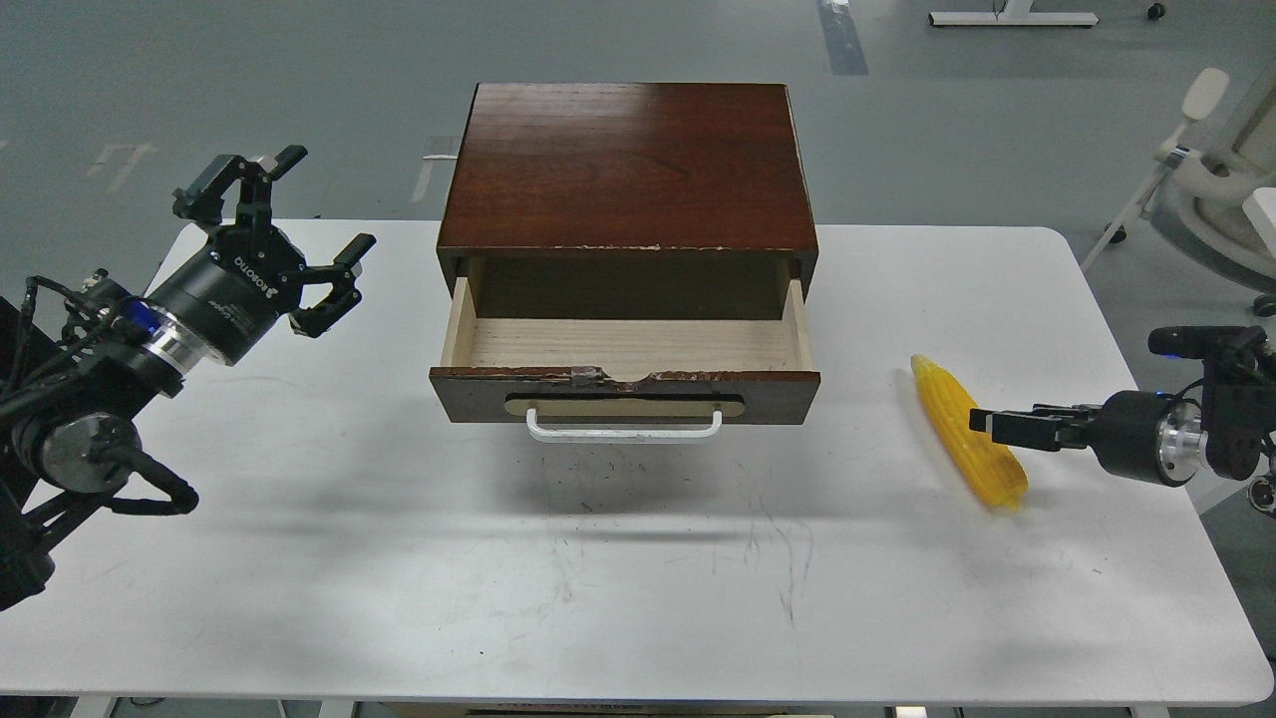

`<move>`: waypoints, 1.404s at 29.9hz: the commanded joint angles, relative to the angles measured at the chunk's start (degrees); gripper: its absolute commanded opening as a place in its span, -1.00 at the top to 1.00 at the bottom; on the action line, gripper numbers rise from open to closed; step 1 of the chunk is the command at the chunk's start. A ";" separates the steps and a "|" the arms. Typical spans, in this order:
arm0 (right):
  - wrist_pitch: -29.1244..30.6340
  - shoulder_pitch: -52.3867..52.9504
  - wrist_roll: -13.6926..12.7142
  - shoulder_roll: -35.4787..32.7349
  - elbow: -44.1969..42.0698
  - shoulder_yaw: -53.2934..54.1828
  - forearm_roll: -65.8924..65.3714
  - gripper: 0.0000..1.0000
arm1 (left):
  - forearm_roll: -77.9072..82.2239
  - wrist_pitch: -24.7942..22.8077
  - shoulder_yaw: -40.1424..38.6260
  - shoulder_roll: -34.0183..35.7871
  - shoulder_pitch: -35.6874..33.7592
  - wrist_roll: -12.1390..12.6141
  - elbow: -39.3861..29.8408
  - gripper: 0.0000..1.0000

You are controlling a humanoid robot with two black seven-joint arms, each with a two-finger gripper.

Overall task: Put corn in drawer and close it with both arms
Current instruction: 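Close the right gripper around the yellow corn cob, then lift the corn cob with the right gripper and carry it over the drawer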

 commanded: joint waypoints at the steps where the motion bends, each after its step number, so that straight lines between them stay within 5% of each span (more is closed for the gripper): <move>1: -0.12 0.00 0.01 1.17 -0.67 -0.79 0.04 -0.87 | 0.00 0.00 0.00 -0.01 0.08 0.00 0.01 -1.00; 8: -0.12 -0.09 0.01 3.98 -2.77 -2.19 0.04 -0.44 | 0.09 0.00 0.00 -0.01 0.08 0.00 0.01 -1.00; 11: -0.12 0.27 0.01 4.07 -2.95 -3.43 0.04 0.11 | 0.09 0.00 -0.09 -0.01 -0.01 0.00 0.01 -1.00; 12: -0.12 0.27 0.01 4.07 -2.95 -3.43 0.04 0.11 | 0.09 0.00 -0.09 -0.01 -0.01 0.00 0.01 -1.00; 14: -0.12 0.44 0.01 3.98 -2.87 -3.51 0.13 0.63 | 0.09 0.00 0.00 -0.09 -0.01 0.00 0.01 -1.00; 16: -0.12 0.44 0.01 3.72 -2.52 -3.51 0.13 0.89 | 0.09 0.00 -0.09 -0.09 -0.01 0.00 0.01 -1.00; 33: 0.58 29.08 0.01 -6.39 9.87 -4.39 2.68 0.89 | 0.09 0.00 0.00 0.08 -0.54 0.00 -0.08 -1.00; 42: 3.57 50.87 0.01 10.45 11.29 -19.31 2.59 0.89 | 0.09 0.00 -0.09 0.87 -0.71 0.00 -0.87 -1.00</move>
